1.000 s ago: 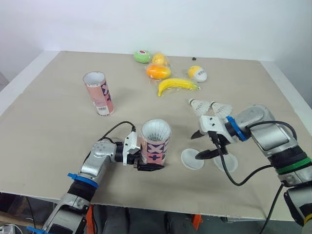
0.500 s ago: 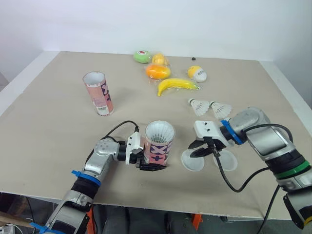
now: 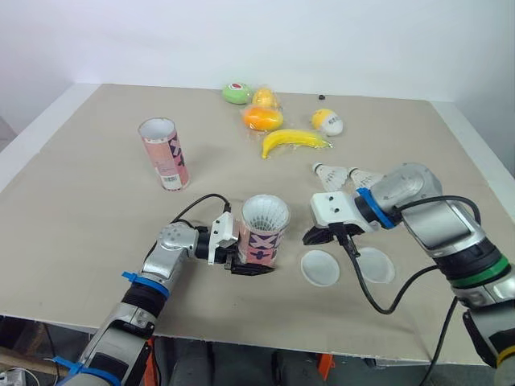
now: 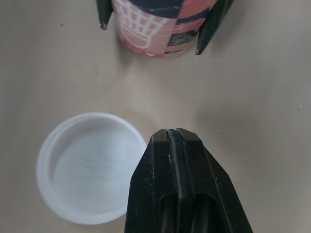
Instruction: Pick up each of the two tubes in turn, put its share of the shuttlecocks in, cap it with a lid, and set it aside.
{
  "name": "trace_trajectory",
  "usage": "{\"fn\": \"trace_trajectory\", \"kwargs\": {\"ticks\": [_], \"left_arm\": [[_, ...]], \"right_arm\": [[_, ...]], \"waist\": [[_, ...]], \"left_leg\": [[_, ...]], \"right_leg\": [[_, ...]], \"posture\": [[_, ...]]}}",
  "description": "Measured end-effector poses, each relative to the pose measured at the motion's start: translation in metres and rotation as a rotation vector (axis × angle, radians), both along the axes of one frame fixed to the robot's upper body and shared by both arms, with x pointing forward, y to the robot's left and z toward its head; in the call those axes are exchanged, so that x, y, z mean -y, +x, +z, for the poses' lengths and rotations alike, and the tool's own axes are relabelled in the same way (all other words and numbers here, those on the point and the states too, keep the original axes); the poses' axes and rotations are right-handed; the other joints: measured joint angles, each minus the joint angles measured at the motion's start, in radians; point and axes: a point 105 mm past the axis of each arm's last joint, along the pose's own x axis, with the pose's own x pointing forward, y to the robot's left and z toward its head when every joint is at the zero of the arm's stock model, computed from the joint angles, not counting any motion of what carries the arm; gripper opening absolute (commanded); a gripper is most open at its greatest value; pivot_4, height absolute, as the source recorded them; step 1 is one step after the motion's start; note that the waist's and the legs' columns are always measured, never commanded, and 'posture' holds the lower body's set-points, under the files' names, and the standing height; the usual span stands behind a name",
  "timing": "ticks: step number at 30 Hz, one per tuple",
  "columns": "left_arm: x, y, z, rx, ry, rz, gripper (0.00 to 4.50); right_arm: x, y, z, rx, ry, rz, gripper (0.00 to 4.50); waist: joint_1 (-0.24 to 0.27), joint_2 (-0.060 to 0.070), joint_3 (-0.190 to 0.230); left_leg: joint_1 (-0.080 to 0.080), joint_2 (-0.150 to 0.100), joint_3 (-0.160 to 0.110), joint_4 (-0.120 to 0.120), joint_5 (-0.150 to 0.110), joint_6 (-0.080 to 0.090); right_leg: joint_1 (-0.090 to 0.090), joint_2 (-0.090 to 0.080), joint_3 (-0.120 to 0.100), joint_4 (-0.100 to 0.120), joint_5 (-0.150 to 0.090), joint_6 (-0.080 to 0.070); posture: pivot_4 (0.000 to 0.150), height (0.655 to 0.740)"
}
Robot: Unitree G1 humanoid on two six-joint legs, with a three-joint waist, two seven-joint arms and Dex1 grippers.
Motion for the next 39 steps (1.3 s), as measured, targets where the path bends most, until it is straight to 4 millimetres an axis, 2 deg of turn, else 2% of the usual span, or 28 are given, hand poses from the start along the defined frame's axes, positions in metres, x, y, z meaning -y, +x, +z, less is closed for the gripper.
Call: {"fn": "trace_trajectory", "kwargs": {"ticks": [2,3,5,7,8,9,12,16,23,30,34,38,39], "left_arm": [[0.001,0.0,-0.001,-0.001,-0.001,-0.004,3.39],[0.003,0.001,0.0,0.004,0.0,-0.013,3.39],[0.009,0.002,-0.001,0.0,-0.003,-0.029,3.39],[0.015,0.003,-0.001,-0.001,-0.008,-0.044,3.39],[0.018,0.003,-0.001,-0.002,-0.01,-0.053,3.39],[0.02,0.003,-0.001,0.002,-0.011,-0.064,3.39],[0.027,0.004,-0.002,0.017,-0.006,-0.081,3.39],[0.033,0.005,-0.002,0.032,-0.005,-0.094,3.39],[0.033,0.003,-0.004,0.059,-0.004,-0.106,3.39],[0.028,0.004,-0.005,0.067,-0.029,-0.064,3.39],[0.023,0.005,-0.006,0.004,-0.048,-0.026,3.39],[0.014,-0.001,-0.01,-0.059,-0.032,-0.033,3.39],[0.013,-0.003,-0.012,-0.066,-0.022,-0.04,3.39]], "right_arm": [[0.006,-0.004,0.007,-0.006,0.037,-0.032,0.05],[0.008,-0.005,0.013,-0.004,0.074,-0.053,0.33],[0.011,-0.007,0.026,0.007,0.119,-0.086,0.94],[0.016,-0.012,0.038,0.029,0.137,-0.113,1.84],[0.019,-0.015,0.042,0.035,0.138,-0.125,2.1],[0.021,-0.018,0.043,0.032,0.138,-0.142,2.71],[0.025,-0.027,0.027,-0.034,0.121,-0.173,2.71],[0.027,-0.024,0.009,-0.052,0.073,-0.219,2.71],[0.03,-0.016,-0.005,-0.069,0.045,-0.277,2.71],[0.024,-0.019,-0.023,-0.119,-0.021,-0.213,2.71],[0.023,-0.011,-0.026,-0.099,-0.063,-0.179,2.71],[0.028,-0.004,-0.03,-0.081,-0.103,-0.172,1.47],[0.026,-0.004,-0.031,-0.076,-0.105,-0.162,0.91]], "waist": [[0.0,0.0,0.0],[0.0,0.0,0.0],[0.0,0.0,0.0],[0.001,0.0,0.0],[0.001,0.0,0.0],[0.0,0.0,-0.001],[-0.001,0.0,-0.001],[-0.003,0.0,-0.002],[-0.002,0.001,-0.002],[-0.004,0.002,-0.003],[-0.01,0.003,-0.004],[-0.011,0.006,-0.007],[-0.012,0.007,-0.008]], "left_leg": [[0.0,0.0,0.0,0.0,0.0,0.0],[0.0,0.0,0.0,0.0,0.0,0.0],[0.0,0.0,0.0,0.001,0.0,0.0],[0.0,-0.001,0.0,0.001,0.0,0.0],[0.0,-0.001,0.0,0.001,0.0,0.0],[0.0,-0.001,0.0,0.001,0.0,0.0],[0.0,-0.001,-0.001,0.001,0.0,0.0],[0.0,-0.001,0.0,0.002,0.0,0.0],[0.0,-0.001,-0.001,0.002,0.0,0.0],[0.001,-0.001,-0.001,0.002,0.0,0.0],[0.002,0.0,0.0,0.002,0.0,0.0],[0.004,0.0,0.0,0.0,0.0,0.0],[0.005,0.0,0.0,-0.002,0.0,0.0]], "right_leg": [[0.0,-0.001,0.0,0.0,0.0,0.0],[0.0,-0.001,0.0,0.0,0.0,0.0],[0.0,-0.001,0.0,0.0,0.001,0.0],[0.001,-0.001,0.0,0.0,0.001,0.001],[0.001,-0.001,0.0,0.0,0.001,0.001],[0.001,-0.001,0.0,-0.001,0.001,0.001],[0.001,-0.001,0.0,-0.001,0.0,0.001],[0.001,-0.001,0.0,-0.001,0.001,0.001],[0.001,-0.001,0.0,-0.001,0.001,0.001],[0.002,-0.001,0.0,-0.001,0.001,0.001],[0.002,-0.001,0.0,-0.001,0.001,0.001],[0.002,0.0,0.0,-0.001,0.0,0.0],[0.002,0.001,0.0,0.0,0.0,-0.002]], "posture": [[0.15,0.6946],[0.15,0.6946],[0.15,0.6946],[0.15,0.6946],[0.15,0.6946],[0.15,0.6946],[0.15,0.6946],[0.15,0.6946],[0.15,0.6946],[0.15,0.6946],[0.15,0.6946],[0.15,0.6946],[0.15,0.6946]]}}
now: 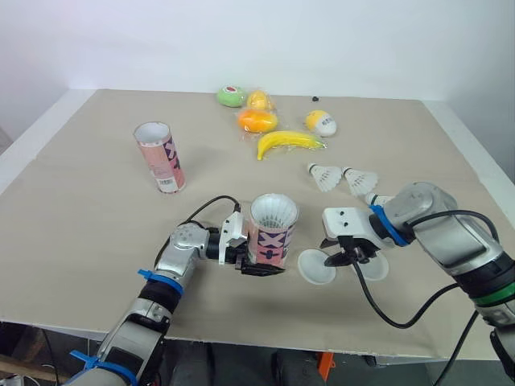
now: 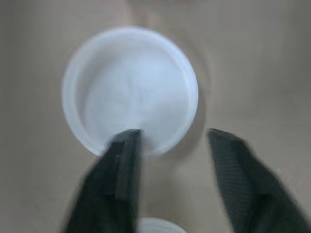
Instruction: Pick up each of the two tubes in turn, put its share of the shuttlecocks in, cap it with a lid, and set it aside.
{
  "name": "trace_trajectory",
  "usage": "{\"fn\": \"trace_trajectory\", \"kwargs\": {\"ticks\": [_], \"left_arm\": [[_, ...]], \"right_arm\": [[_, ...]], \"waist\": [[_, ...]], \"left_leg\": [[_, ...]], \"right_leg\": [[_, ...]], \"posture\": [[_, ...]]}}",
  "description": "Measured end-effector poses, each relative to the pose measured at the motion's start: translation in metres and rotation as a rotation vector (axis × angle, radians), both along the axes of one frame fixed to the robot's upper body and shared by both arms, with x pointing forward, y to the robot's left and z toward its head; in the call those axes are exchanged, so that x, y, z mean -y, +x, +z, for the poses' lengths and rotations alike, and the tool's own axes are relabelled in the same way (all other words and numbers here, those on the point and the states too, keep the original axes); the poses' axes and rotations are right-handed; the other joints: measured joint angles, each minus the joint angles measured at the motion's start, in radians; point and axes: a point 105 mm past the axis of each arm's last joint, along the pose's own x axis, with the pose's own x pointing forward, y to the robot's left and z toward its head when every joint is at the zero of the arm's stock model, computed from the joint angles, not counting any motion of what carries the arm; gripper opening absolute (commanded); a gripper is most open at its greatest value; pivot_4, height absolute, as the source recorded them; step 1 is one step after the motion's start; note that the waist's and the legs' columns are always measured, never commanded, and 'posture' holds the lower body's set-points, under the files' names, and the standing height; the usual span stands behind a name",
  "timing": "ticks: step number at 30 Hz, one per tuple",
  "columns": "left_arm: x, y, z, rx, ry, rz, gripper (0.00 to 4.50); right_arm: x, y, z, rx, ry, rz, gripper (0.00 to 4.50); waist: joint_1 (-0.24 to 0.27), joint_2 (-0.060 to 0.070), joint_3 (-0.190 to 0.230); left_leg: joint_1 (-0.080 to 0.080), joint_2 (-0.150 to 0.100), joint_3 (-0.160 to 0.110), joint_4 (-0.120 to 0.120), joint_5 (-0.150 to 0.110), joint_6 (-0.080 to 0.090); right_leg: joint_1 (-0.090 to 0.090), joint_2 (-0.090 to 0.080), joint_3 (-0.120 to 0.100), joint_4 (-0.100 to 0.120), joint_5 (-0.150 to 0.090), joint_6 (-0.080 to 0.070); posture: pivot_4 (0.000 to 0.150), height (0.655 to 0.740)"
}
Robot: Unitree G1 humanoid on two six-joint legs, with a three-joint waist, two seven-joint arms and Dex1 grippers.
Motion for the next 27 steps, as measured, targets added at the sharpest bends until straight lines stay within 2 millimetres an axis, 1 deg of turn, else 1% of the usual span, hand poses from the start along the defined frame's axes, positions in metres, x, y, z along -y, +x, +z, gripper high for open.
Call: {"fn": "trace_trajectory", "kwargs": {"ticks": [2,4,15,17,18,20,21,22,23,25,27], "left_arm": [[-0.003,-0.002,-0.001,-0.003,0.006,-0.005,3.39],[-0.007,-0.003,-0.001,-0.006,0.015,-0.008,3.39],[-0.011,-0.003,-0.001,0.016,0.027,-0.012,3.39],[-0.012,-0.003,-0.002,0.014,0.029,-0.014,3.39],[-0.012,-0.003,-0.002,0.013,0.03,-0.015,3.39],[-0.012,-0.003,-0.003,0.014,0.032,-0.02,3.39],[-0.012,-0.003,-0.003,0.017,0.033,-0.022,3.39],[-0.011,-0.002,-0.003,0.017,0.033,-0.023,3.39],[-0.011,-0.002,-0.004,0.015,0.036,-0.026,3.39],[-0.011,-0.001,-0.004,0.012,0.038,-0.024,3.39],[-0.011,0.0,-0.005,0.012,0.039,-0.021,3.39]], "right_arm": [[-0.001,0.001,-0.001,0.01,-0.004,0.011,0.06],[-0.002,0.003,0.001,0.03,-0.014,0.026,0.06],[-0.003,0.008,0.003,0.064,-0.034,0.038,0.06],[-0.007,0.009,0.009,0.065,-0.005,0.03,0.06],[-0.01,0.009,0.014,0.056,0.03,0.023,0.06],[-0.023,0.004,0.043,0.04,0.146,0.046,0.06],[-0.029,0.001,0.064,0.081,0.189,0.075,0.06],[-0.03,0.0,0.072,0.094,0.203,0.082,0.06],[-0.03,-0.003,0.085,0.11,0.232,0.087,0.06],[-0.029,-0.01,0.094,0.081,0.273,0.084,0.06],[-0.029,-0.014,0.099,0.057,0.305,0.083,0.06]], "waist": [[-0.001,0.001,0.0],[-0.002,0.001,-0.001],[-0.009,0.0,-0.001],[-0.01,0.0,-0.001],[-0.01,0.0,-0.001],[-0.011,0.001,-0.001],[-0.011,0.0,-0.002],[-0.01,-0.001,-0.003],[-0.009,-0.004,-0.004],[-0.01,-0.006,-0.006],[-0.011,-0.007,-0.007]], "left_leg": [[0.001,0.0,0.0,-0.001,0.0,0.0],[0.003,0.0,0.0,-0.003,0.0,0.0],[0.005,0.001,0.0,-0.003,0.0,0.0],[0.005,0.001,0.0,-0.003,0.0,0.0],[0.005,0.001,0.0,-0.003,0.0,0.0],[0.005,0.0,0.0,-0.003,0.0,0.0],[0.005,0.0,-0.001,-0.003,0.0,0.0],[0.005,0.0,-0.001,-0.003,0.0,0.0],[0.006,0.0,-0.001,-0.003,0.0,-0.001],[0.008,0.0,0.0,-0.003,-0.001,-0.002],[0.01,0.0,0.0,-0.003,-0.001,-0.002]], "right_leg": [[0.0,0.0,0.0,0.0,0.0,-0.001],[0.001,0.001,0.0,0.0,-0.001,-0.001],[0.001,0.001,0.0,0.0,-0.001,0.0],[0.001,0.001,0.0,0.0,-0.001,0.0],[0.001,0.001,0.0,0.0,-0.001,0.0],[0.001,0.001,0.001,0.0,0.001,-0.003],[0.002,0.001,0.001,0.0,0.001,-0.003],[0.002,0.001,0.0,0.0,0.0,-0.003],[0.001,0.001,0.0,0.0,-0.001,-0.003],[0.001,0.0,0.0,0.0,-0.001,-0.003],[0.002,0.0,0.0,0.0,-0.002,-0.006]], "posture": [[0.15,0.6946],[0.15,0.6946],[0.15,0.6946],[0.15,0.6946],[0.15,0.6946],[0.15,0.6946],[0.15,0.6946],[0.15,0.6946],[0.15,0.6946],[0.15,0.6946],[0.15,0.6946]]}}
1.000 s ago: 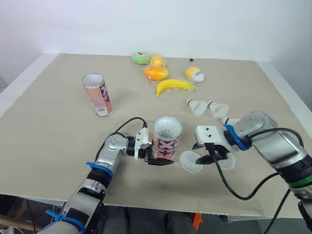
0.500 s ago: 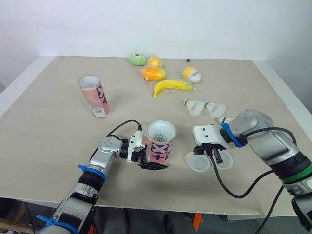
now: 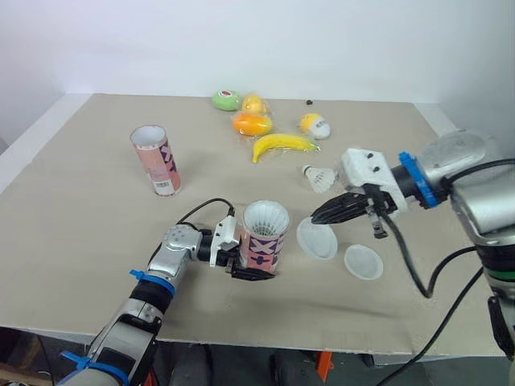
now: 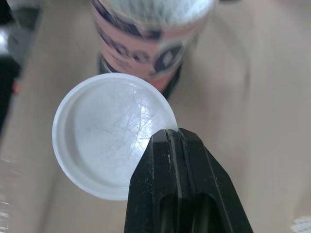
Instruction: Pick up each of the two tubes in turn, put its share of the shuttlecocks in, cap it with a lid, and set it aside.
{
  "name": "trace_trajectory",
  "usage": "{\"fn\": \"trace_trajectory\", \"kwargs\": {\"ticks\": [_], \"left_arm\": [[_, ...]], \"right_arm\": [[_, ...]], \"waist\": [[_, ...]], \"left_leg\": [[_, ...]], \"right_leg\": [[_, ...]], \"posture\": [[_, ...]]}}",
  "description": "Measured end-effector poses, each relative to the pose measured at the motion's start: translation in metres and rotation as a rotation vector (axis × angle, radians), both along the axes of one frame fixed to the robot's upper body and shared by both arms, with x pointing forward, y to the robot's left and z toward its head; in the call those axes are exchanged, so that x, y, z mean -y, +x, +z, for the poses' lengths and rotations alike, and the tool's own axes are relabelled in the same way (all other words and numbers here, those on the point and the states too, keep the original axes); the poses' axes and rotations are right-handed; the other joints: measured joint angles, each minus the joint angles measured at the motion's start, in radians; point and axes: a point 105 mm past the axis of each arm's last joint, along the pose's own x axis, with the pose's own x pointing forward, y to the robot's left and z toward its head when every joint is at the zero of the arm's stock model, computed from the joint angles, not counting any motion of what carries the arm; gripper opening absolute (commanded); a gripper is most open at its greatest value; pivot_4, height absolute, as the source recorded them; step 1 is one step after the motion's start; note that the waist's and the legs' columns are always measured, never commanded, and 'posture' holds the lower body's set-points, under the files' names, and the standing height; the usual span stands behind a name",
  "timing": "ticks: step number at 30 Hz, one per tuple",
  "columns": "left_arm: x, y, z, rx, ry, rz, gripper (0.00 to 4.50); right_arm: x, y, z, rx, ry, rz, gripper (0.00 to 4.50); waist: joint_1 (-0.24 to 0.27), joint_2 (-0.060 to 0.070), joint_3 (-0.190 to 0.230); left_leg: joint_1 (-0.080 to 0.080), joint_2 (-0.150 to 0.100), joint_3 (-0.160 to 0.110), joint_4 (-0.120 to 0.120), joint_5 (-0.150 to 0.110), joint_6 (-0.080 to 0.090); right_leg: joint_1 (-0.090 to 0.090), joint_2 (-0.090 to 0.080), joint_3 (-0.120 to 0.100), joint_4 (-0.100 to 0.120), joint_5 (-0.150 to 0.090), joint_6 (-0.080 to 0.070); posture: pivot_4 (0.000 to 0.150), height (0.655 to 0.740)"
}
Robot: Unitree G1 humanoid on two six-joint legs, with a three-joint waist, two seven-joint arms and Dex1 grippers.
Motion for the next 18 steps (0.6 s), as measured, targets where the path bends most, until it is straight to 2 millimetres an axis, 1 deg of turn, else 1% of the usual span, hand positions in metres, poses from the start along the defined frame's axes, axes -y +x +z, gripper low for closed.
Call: {"fn": "trace_trajectory", "kwargs": {"ticks": [2,4,5,6,7,9,10,12,14,16,17,18], "left_arm": [[0.0,0.001,0.0,0.007,-0.001,0.002,3.39],[-0.001,0.003,-0.001,-0.001,0.001,0.006,3.39],[-0.001,0.003,-0.001,-0.002,0.001,0.006,3.39],[-0.002,0.004,0.0,0.003,0.002,0.006,3.39],[-0.002,0.004,-0.001,-0.001,0.005,0.0,3.39],[-0.002,0.004,-0.001,-0.006,0.008,-0.007,3.39],[-0.002,0.004,-0.001,-0.009,0.011,-0.01,3.39],[-0.002,0.005,-0.002,-0.017,0.017,-0.022,3.39],[-0.001,0.005,-0.001,-0.018,0.018,-0.026,3.39],[-0.002,0.006,-0.001,-0.023,0.025,-0.029,3.39],[-0.002,0.007,-0.001,-0.023,0.027,-0.03,3.39],[-0.002,0.007,-0.001,-0.025,0.03,-0.031,3.39]], "right_arm": [[-0.001,-0.002,0.005,-0.019,0.021,0.007,0.06],[0.0,0.001,0.024,0.016,0.05,0.001,0.06],[-0.001,0.002,0.027,0.024,0.056,-0.001,0.06],[-0.007,0.005,0.04,0.047,0.087,0.008,0.06],[-0.016,0.004,0.056,0.09,0.114,0.035,0.06],[-0.03,-0.004,0.07,0.132,0.126,0.107,0.06],[-0.036,-0.009,0.071,0.139,0.116,0.144,0.06],[-0.05,-0.016,0.061,0.123,0.07,0.224,0.06],[-0.055,-0.016,0.054,0.108,0.052,0.243,0.06],[-0.066,-0.012,0.049,0.116,0.03,0.273,0.06],[-0.069,-0.012,0.049,0.122,0.028,0.282,0.06],[-0.077,-0.009,0.049,0.143,0.015,0.302,0.06]], "waist": [[0.0,0.0,0.0],[-0.002,0.001,-0.001],[-0.002,0.001,-0.001],[-0.006,0.002,-0.001],[-0.007,0.004,-0.002],[-0.007,0.002,-0.004],[-0.007,0.0,-0.007],[-0.007,-0.005,-0.011],[-0.007,-0.005,-0.011],[-0.007,-0.004,-0.012],[-0.007,-0.003,-0.012],[-0.007,-0.003,-0.012]], "left_leg": [[0.0,0.0,0.0,0.0,0.0,0.0],[0.002,0.0,0.0,0.001,0.0,0.0],[0.002,0.0,0.0,0.001,0.0,0.0],[0.002,-0.001,0.0,0.001,0.0,0.0],[0.002,-0.001,0.0,0.001,0.0,0.0],[0.003,-0.001,-0.001,0.0,0.0,0.0],[0.003,0.0,-0.001,0.0,0.0,0.0],[0.002,-0.001,0.0,0.0,0.0,0.0],[0.002,-0.001,0.0,0.0,0.0,0.0],[0.002,-0.001,0.0,0.0,0.0,0.0],[0.002,-0.001,0.0,0.0,0.0,0.0],[0.002,-0.001,0.0,0.0,0.0,0.0]], "right_leg": [[0.002,0.0,0.0,0.0,0.0,0.0],[-0.001,0.0,0.002,0.0,0.0,0.002],[-0.001,0.0,0.002,0.0,0.0,0.003],[-0.001,0.0,0.003,0.0,0.0,0.003],[-0.002,0.0,0.003,0.0,0.001,0.003],[-0.002,0.001,0.003,0.0,0.0,0.003],[-0.002,0.001,0.002,0.0,-0.001,0.002],[-0.002,0.0,0.003,0.0,-0.001,0.001],[-0.002,0.0,0.003,0.0,-0.001,0.001],[-0.003,0.0,0.003,0.0,-0.001,0.001],[-0.003,0.0,0.003,0.0,-0.001,0.001],[-0.003,0.0,0.003,0.0,-0.001,0.001]], "posture": [[0.15,0.6946],[0.15,0.6946],[0.15,0.6946],[0.15,0.6946],[0.15,0.6946],[0.15,0.6946],[0.15,0.6946],[0.15,0.6946],[0.15,0.6946],[0.15,0.6946],[0.15,0.6946],[0.15,0.6946]]}}
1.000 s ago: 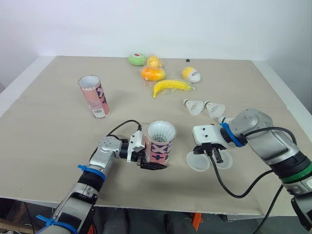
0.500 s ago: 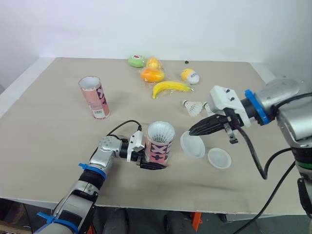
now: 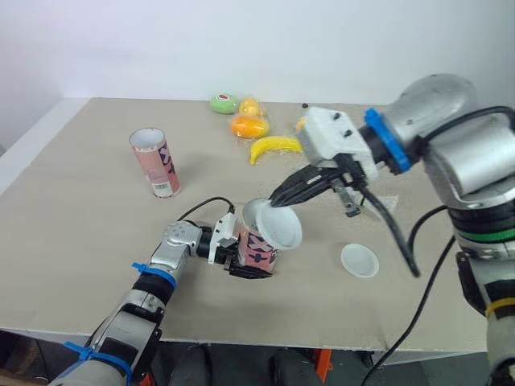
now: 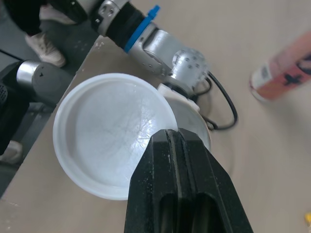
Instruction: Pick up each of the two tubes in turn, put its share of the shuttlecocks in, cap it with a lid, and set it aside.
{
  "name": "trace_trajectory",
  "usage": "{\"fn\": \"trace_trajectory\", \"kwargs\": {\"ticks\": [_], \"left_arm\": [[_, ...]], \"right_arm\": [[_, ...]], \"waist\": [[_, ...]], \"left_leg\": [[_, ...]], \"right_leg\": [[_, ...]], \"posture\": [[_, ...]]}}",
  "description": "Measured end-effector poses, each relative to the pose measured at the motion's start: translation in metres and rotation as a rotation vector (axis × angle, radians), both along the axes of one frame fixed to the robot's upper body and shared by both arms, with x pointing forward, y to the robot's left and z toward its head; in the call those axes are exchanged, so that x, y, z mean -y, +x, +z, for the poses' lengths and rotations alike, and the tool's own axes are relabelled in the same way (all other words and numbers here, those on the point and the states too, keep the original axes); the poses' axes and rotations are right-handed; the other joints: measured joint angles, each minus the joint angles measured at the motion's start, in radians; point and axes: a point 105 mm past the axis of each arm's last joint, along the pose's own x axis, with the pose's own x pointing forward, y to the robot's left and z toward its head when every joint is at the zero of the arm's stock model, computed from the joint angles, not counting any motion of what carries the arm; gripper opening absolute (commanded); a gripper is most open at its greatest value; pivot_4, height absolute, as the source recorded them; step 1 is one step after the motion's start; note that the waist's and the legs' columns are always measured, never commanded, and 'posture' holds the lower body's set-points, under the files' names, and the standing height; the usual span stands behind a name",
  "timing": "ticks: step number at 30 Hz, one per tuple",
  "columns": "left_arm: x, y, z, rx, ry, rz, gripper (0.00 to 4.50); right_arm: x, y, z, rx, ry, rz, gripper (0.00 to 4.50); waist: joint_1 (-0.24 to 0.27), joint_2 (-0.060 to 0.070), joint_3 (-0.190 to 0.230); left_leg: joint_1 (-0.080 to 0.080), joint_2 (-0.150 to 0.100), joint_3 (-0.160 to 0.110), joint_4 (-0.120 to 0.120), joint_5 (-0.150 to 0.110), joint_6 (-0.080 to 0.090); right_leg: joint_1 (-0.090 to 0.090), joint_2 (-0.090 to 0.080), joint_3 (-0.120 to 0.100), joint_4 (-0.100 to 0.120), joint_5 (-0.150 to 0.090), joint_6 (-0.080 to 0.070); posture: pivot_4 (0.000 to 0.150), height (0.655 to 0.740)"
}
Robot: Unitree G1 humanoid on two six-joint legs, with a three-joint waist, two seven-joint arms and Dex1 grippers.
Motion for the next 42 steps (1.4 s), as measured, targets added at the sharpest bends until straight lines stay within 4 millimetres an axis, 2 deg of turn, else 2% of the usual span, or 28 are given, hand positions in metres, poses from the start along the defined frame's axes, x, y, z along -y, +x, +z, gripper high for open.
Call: {"fn": "trace_trajectory", "kwargs": {"ticks": [2,5,8,12,34,40,42], "left_arm": [[0.001,0.0,0.0,-0.002,0.005,-0.008,3.39],[0.002,0.0,0.001,-0.002,0.009,-0.018,3.39],[0.003,0.0,0.001,-0.001,0.012,-0.025,3.39],[0.002,0.0,0.001,0.001,0.013,-0.024,3.39],[0.001,-0.001,-0.003,0.0,0.024,-0.021,3.39],[0.001,-0.001,-0.003,0.0,0.024,-0.02,3.39],[0.001,0.0,-0.003,-0.001,0.024,-0.017,3.39]], "right_arm": [[-0.01,0.006,-0.001,0.035,-0.021,0.024,0.06],[-0.016,0.017,-0.003,0.064,-0.043,0.023,0.06],[-0.014,0.03,-0.004,0.089,-0.056,0.002,0.06],[-0.015,0.034,0.0,0.127,-0.074,0.015,0.06],[-0.012,0.023,-0.012,0.143,-0.179,0.088,0.06],[-0.016,0.024,-0.008,0.144,-0.186,0.103,0.06],[-0.023,0.027,0.0,0.136,-0.165,0.106,0.06]], "waist": [[0.0,0.0,0.0],[0.0,-0.001,-0.001],[0.001,-0.001,-0.001],[0.001,-0.001,-0.001],[0.001,-0.001,-0.001],[0.001,-0.001,-0.001],[0.0,-0.001,-0.001]], "left_leg": [[0.0,0.0,0.0,0.0,0.0,0.0],[-0.001,0.0,0.0,0.0,0.0,0.0],[-0.001,0.0,0.0,0.0,0.0,0.0],[-0.001,0.0,0.0,0.0,0.0,0.0],[-0.001,0.0,0.0,-0.001,0.0,-0.001],[0.0,0.0,0.0,-0.001,-0.001,-0.001],[0.0,0.0,0.0,-0.001,-0.001,-0.001]], "right_leg": [[0.0,0.0,0.0,0.0,0.0,0.0],[0.0,0.0,0.0,0.0,0.002,-0.003],[0.0,0.0,0.0,0.0,0.002,-0.005],[-0.001,0.0,0.0,0.0,0.002,-0.005],[-0.001,0.0,0.0,0.0,0.002,-0.005],[-0.001,-0.001,0.0,0.0,0.002,-0.005],[-0.002,-0.001,0.0,0.0,0.002,-0.005]], "posture": [[0.15,0.6946],[0.15,0.6946],[0.15,0.6946],[0.15,0.6946],[0.15,0.6946],[0.15,0.6946],[0.15,0.6946]]}}
